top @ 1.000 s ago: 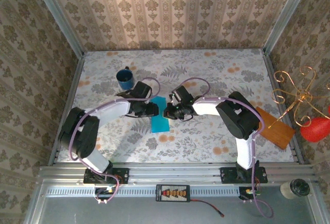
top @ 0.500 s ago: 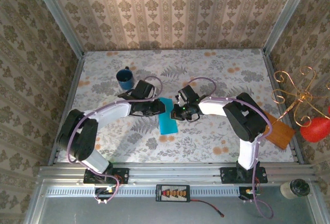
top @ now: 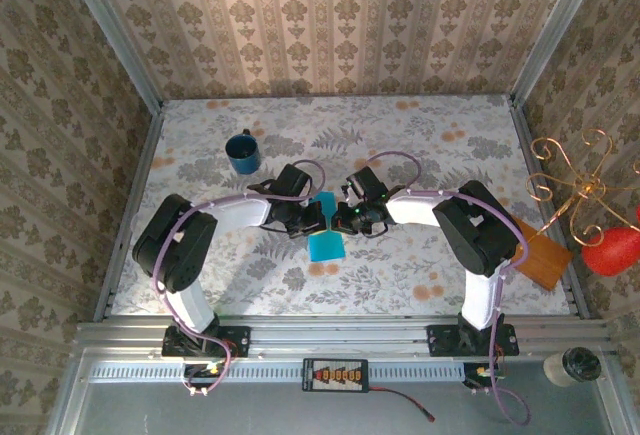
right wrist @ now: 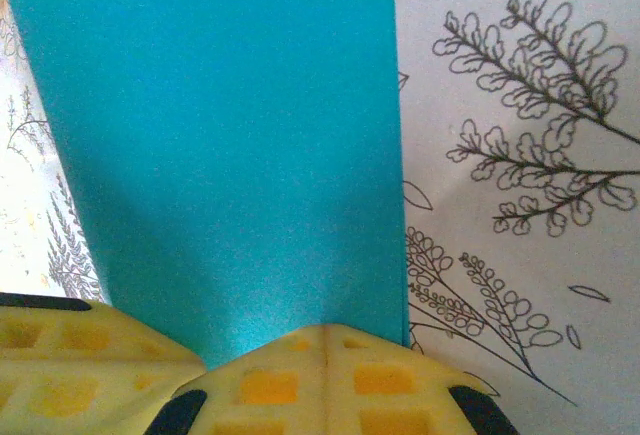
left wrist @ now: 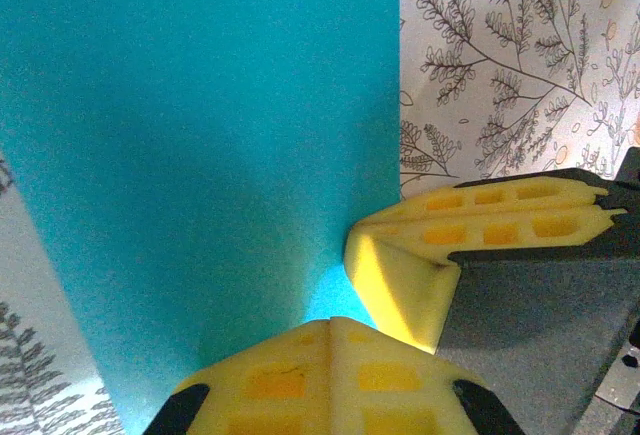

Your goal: Fold a paper plane with a square sheet of paper (pick it up from the middle)

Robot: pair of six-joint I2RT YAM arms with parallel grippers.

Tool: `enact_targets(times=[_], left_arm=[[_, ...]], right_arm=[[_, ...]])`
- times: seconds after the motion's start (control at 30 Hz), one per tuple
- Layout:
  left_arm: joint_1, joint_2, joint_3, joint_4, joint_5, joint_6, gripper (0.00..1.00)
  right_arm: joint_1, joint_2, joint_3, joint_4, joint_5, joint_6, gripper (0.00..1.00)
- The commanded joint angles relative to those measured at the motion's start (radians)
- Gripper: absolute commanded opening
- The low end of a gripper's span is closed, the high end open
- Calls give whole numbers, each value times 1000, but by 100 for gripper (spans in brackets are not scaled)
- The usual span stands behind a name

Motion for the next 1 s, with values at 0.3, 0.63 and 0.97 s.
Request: enact_targets(times=[0.3, 0.63, 0.97], left_arm=[[-11, 47, 21, 27, 17, -20, 0], [34, 45, -14, -6, 41, 45, 0], [151, 22, -84, -46, 113, 173, 0]], right_arm=[[-4, 117, -92, -243, 162, -5, 3], [-3, 133, -101, -285, 198, -8, 2], [-4, 160, -106, -326, 222, -31, 2]])
